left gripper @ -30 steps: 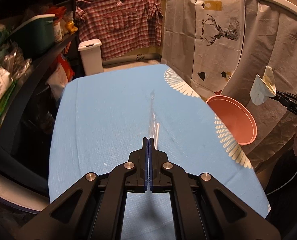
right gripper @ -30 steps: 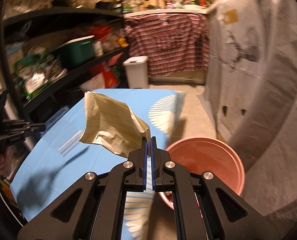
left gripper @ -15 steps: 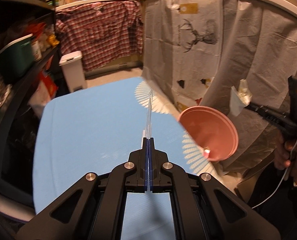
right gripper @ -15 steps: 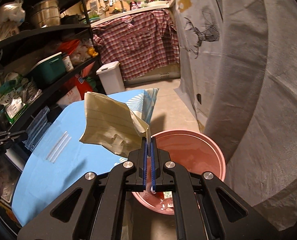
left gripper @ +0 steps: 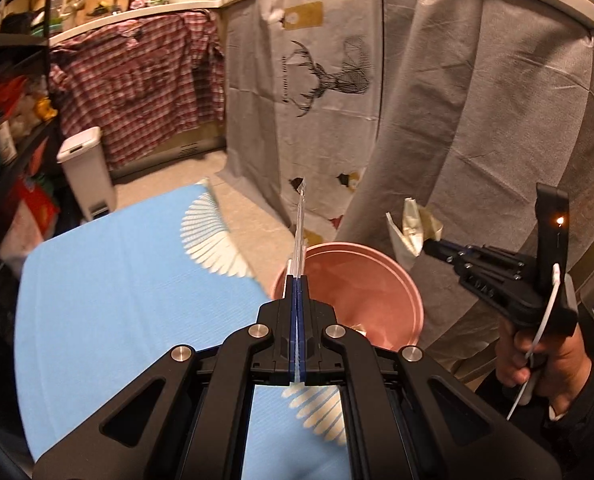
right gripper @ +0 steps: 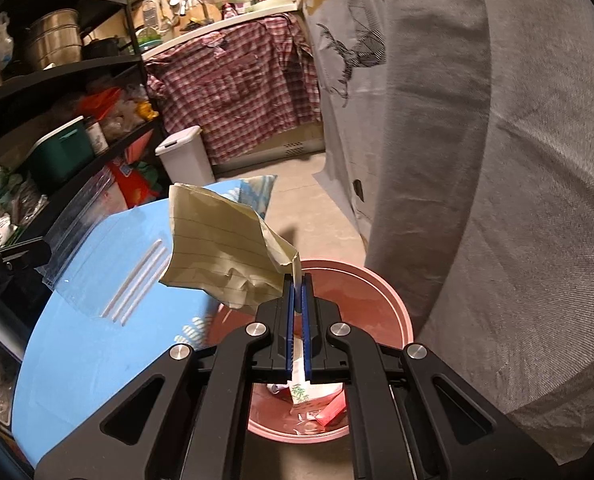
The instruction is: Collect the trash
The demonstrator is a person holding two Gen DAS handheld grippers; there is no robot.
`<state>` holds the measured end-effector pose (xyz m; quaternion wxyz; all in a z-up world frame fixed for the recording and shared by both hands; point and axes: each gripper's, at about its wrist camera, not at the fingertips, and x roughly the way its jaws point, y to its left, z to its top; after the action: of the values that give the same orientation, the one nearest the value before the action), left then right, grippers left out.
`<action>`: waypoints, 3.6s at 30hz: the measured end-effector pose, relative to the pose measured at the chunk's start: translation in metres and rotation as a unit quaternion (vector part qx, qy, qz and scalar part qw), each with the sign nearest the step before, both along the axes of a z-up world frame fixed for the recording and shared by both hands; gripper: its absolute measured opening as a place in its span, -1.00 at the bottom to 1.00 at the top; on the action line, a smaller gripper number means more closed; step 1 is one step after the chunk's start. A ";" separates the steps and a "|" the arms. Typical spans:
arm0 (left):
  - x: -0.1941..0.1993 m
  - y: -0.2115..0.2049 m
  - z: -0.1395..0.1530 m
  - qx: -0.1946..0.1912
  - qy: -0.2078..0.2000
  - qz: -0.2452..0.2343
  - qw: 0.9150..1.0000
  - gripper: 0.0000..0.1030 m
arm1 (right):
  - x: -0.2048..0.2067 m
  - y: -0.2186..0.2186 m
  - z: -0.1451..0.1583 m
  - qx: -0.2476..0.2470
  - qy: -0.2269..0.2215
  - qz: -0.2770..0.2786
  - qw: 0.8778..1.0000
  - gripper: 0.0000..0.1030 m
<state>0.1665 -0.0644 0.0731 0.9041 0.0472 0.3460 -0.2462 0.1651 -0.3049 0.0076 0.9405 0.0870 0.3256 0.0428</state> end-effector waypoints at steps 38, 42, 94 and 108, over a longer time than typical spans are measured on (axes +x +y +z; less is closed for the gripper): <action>0.035 -0.035 -0.039 -0.017 0.031 0.001 0.999 -0.40 | 0.020 -0.004 -0.018 -0.027 0.016 -0.026 0.999 0.07; 0.006 -0.014 -0.026 -0.020 0.009 0.020 1.000 -0.29 | 0.000 -0.002 -0.002 -0.025 -0.011 -0.033 0.999 0.16; -0.135 0.037 -0.065 -0.031 -0.008 0.164 0.986 0.36 | -0.153 0.056 0.019 -0.099 -0.041 -0.060 0.992 0.47; -0.135 0.037 -0.065 -0.031 -0.007 0.163 0.986 0.36 | -0.151 0.057 0.017 -0.100 -0.041 -0.059 0.992 0.47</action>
<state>0.0316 -0.0269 0.0083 0.9356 -0.0357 0.3350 -0.1058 0.0140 -0.2483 0.0249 0.9579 0.0098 0.2838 -0.0423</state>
